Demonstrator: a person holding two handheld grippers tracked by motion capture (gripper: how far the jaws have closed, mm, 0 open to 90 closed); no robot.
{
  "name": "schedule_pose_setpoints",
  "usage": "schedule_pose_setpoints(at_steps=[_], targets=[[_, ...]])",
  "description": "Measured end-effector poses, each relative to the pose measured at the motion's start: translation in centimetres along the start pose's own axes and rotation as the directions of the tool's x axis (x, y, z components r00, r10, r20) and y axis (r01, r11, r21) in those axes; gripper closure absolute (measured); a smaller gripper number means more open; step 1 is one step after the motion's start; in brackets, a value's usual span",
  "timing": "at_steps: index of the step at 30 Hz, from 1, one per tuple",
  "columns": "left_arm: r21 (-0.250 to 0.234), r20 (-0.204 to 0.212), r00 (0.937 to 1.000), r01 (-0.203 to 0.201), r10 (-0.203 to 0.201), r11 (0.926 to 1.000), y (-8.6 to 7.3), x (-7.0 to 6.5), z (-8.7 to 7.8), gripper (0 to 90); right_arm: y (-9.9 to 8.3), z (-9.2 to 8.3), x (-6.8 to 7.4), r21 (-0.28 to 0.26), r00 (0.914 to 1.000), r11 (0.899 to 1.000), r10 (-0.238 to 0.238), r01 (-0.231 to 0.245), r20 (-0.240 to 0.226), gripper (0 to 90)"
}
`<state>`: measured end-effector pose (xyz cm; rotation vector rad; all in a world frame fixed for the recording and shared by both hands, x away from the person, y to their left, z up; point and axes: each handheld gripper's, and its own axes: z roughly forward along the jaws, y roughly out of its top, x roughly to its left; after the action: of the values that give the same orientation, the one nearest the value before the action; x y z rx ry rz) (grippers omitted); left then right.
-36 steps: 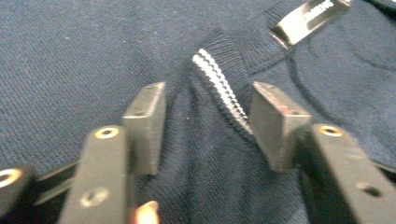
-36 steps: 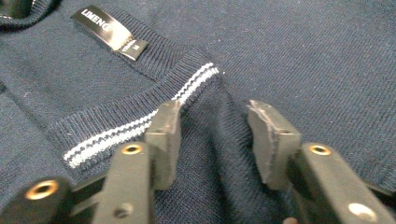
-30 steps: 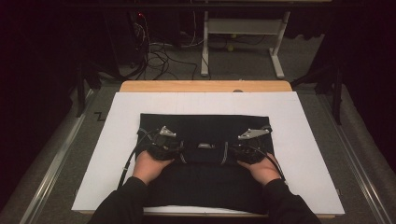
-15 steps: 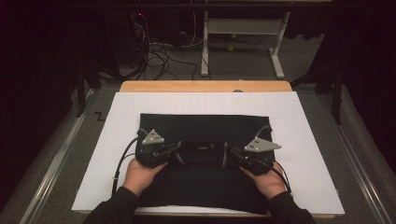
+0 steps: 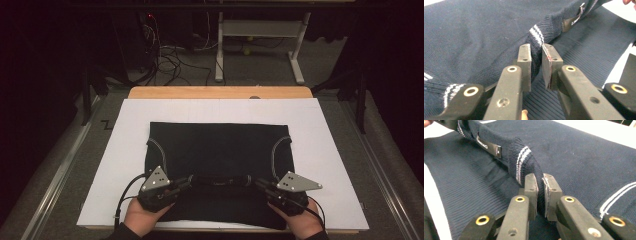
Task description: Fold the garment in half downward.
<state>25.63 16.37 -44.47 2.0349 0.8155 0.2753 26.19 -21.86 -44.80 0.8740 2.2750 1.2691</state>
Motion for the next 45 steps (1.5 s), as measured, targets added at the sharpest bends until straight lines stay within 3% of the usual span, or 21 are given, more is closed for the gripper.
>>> schedule_pose_setpoints(at_steps=[7, 15, 21, 26, 32, 35, 39, 42, 45], targets=[[-0.018, 0.008, 1.0, 0.003, -0.003, 0.9998, -0.6, -0.6, -1.8, 77.7, -0.6, -1.0, 1.3, 0.013, 0.9991, 0.999, -0.034, 0.034, -0.026, 83.3], [0.007, 0.015, 0.9997, -0.017, 0.017, 0.9998, -1.5, -1.7, -2.1, 78.1, -1.3, -1.8, 2.3, 0.042, 0.9963, 0.996, -0.076, 0.078, -0.041, 83.3], [0.067, 0.011, 0.9986, -0.053, 0.052, 0.9964, -2.4, -2.3, -1.5, 77.6, -2.1, -1.7, 2.5, 0.089, 0.9941, 0.992, -0.078, 0.085, -0.075, 83.2], [0.065, 0.017, 0.999, -0.042, 0.041, 0.997, -2.7, -2.3, -1.6, 77.4, -2.3, -1.7, 2.6, 0.097, 0.9936, 0.992, -0.068, 0.076, -0.091, 82.9], [-0.015, 0.009, 1.0, -0.004, 0.004, 0.9999, -2.5, -1.5, -2.9, 70.9, -2.3, -1.9, 2.6, 0.085, 0.9922, 0.994, -0.054, 0.064, -0.112, 78.5], [-0.016, 0.006, 0.9996, 0.029, -0.029, 0.9995, -2.7, -0.8, -2.8, 66.5, -2.1, -2.2, 2.4, 0.07, 0.9942, 0.996, -0.043, 0.05, -0.099, 73.8], [-0.018, -0.017, 0.9989, 0.043, -0.044, 0.9989, -3.0, 0.0, -2.8, 63.0, -2.1, -2.7, 1.7, 0.017, 0.9944, 1.0, 0.006, -0.005, -0.106, 70.0], [-0.023, -0.034, 0.9973, 0.065, -0.066, 0.9976, -3.2, 0.8, -2.8, 59.0, -2.0, -3.0, 1.2, -0.019, 0.9958, 0.999, 0.035, -0.037, -0.085, 66.1], [-0.042, -0.046, 0.9949, 0.088, -0.089, 0.9953, -3.5, 1.7, -2.9, 53.4, -2.2, -3.0, 0.9, -0.03, 0.9976, 0.998, 0.06, -0.061, -0.035, 59.0]])
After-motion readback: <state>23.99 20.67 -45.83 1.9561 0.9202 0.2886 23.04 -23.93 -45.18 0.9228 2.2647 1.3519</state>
